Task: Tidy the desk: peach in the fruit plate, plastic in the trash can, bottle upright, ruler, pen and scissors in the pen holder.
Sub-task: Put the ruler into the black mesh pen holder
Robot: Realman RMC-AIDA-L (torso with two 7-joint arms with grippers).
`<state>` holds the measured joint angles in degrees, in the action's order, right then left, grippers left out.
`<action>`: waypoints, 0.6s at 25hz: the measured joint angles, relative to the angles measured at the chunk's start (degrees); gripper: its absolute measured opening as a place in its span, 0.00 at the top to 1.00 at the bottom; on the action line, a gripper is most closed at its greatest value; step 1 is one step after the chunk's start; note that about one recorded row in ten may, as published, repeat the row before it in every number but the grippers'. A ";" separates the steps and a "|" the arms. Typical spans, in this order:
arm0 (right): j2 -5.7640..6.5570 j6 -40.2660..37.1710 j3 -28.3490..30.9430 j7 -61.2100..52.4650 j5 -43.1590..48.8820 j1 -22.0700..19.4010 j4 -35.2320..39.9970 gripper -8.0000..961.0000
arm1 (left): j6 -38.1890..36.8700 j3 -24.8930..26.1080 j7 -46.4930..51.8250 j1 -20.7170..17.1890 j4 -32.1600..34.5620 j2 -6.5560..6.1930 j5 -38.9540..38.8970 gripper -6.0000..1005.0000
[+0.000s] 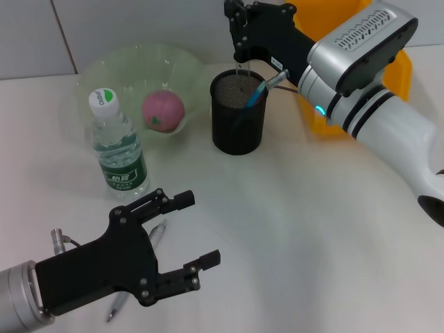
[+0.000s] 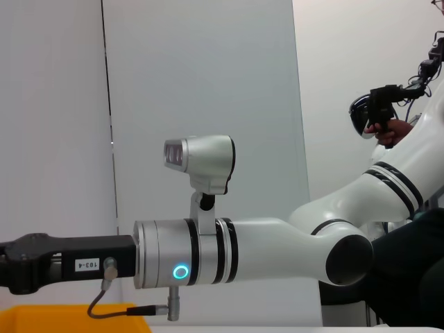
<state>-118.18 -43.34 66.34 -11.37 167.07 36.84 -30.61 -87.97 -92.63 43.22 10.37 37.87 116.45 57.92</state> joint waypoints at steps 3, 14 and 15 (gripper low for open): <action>-0.26 0.26 0.64 0.00 -0.11 -0.33 0.08 0.99 | 0.00 0.00 0.01 0.00 0.00 0.00 0.00 0.21; -0.80 0.39 1.48 0.27 -0.07 -0.53 1.45 0.99 | -0.12 0.00 -0.02 0.08 0.00 -0.01 0.00 0.21; -0.82 0.31 1.48 0.27 -0.08 -0.57 1.45 0.99 | -0.19 0.00 -0.01 0.13 0.00 -0.08 0.00 0.21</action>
<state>-119.00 -43.03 67.81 -11.10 166.99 36.27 -29.16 -88.17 -92.63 43.21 10.50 37.88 116.38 57.92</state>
